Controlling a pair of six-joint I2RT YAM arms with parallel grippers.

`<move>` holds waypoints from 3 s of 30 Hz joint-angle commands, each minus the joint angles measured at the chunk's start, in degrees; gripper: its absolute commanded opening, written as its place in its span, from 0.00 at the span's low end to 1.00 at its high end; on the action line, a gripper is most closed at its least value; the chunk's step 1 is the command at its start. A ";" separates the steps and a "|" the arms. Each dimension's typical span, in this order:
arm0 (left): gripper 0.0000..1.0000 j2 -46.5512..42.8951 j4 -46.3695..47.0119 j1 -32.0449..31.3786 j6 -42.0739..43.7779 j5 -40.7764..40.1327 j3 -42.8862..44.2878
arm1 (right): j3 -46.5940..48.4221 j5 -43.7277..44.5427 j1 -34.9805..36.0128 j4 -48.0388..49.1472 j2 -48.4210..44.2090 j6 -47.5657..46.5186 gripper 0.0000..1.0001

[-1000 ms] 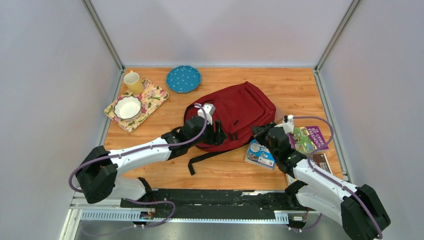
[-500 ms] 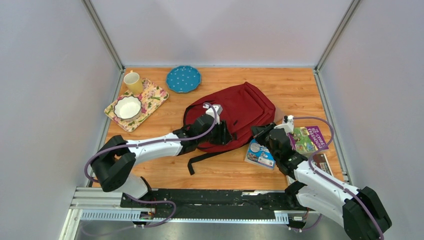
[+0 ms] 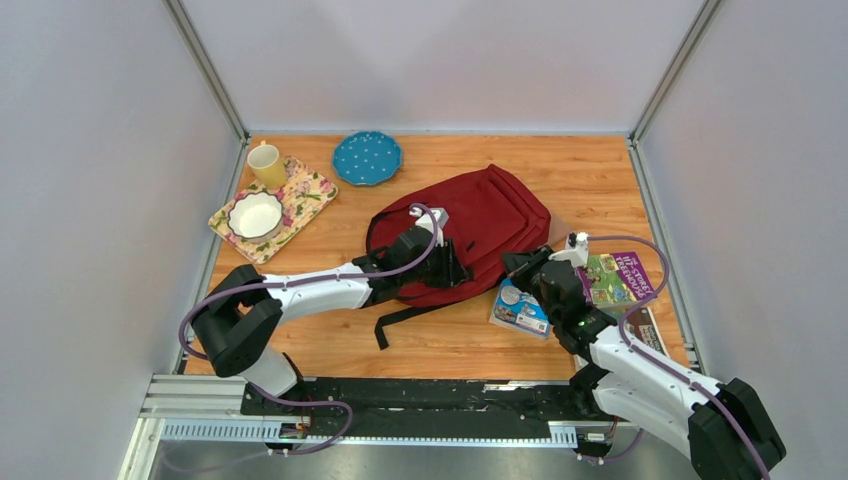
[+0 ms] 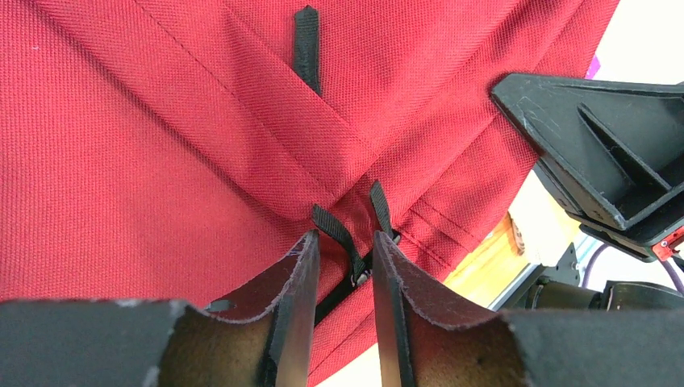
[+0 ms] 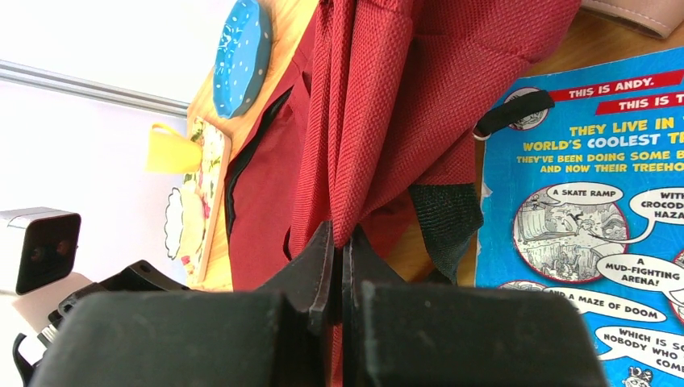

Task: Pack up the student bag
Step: Adjust the student bag at the center of the board, then unzip the student bag at the center of the board.

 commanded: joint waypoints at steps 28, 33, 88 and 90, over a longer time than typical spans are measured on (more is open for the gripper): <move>0.00 -23.06 -10.75 -0.20 6.14 -14.57 -18.61 | 4.84 -10.33 -8.65 4.91 4.08 -12.77 0.00; 0.00 -31.85 -11.64 -0.20 7.98 -13.27 -23.89 | 10.20 -22.00 -11.38 3.77 10.94 -19.19 0.00; 0.00 -23.78 -1.17 -6.35 9.92 -7.02 -18.98 | 12.40 -26.43 4.26 -7.83 24.04 11.30 0.75; 0.00 -24.21 -1.79 -6.44 10.36 -6.67 -19.06 | 13.55 -26.08 4.26 -8.10 25.10 10.51 0.66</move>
